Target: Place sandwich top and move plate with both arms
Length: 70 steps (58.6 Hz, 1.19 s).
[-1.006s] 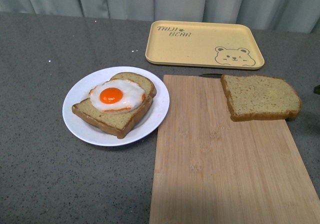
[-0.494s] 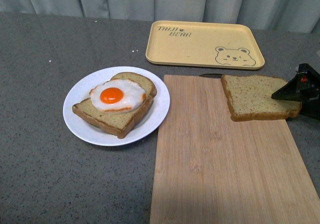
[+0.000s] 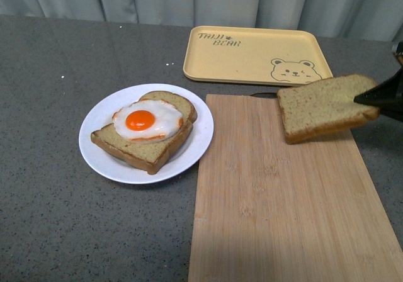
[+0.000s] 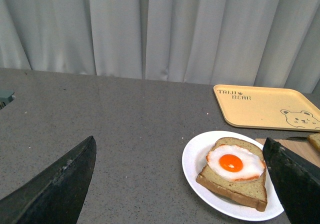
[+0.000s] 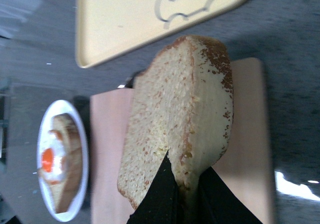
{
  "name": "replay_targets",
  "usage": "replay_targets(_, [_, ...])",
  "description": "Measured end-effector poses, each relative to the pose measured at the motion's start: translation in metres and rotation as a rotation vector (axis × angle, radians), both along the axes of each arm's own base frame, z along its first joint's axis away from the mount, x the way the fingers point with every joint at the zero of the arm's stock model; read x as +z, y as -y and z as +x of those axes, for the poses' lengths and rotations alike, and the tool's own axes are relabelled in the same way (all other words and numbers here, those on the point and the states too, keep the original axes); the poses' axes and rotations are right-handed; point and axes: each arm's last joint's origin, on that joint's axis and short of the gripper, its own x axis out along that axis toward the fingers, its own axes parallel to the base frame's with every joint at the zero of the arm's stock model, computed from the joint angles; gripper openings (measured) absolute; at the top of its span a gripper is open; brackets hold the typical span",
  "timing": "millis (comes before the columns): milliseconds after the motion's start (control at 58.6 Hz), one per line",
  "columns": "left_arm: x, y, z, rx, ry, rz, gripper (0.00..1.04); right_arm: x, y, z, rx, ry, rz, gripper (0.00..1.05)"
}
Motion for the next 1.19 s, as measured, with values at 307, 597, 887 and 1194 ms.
replay_targets(307, [0.0, 0.0, 0.0, 0.0, 0.0, 0.0, 0.98, 0.022, -0.105, -0.011, 0.243, 0.092, 0.278, 0.03])
replay_targets(597, [0.0, 0.0, 0.0, 0.0, 0.0, 0.0, 0.98, -0.001, -0.178, 0.015, 0.383, -0.014, 0.307, 0.03])
replay_targets(887, [0.0, 0.0, 0.0, 0.0, 0.0, 0.0, 0.98, -0.02, -0.195, 0.026, 0.375, -0.109, 0.242, 0.12])
replay_targets(1194, [0.0, 0.0, 0.0, 0.0, 0.0, 0.0, 0.98, -0.005, -0.171, 0.008, 0.296, -0.006, 0.13, 0.63])
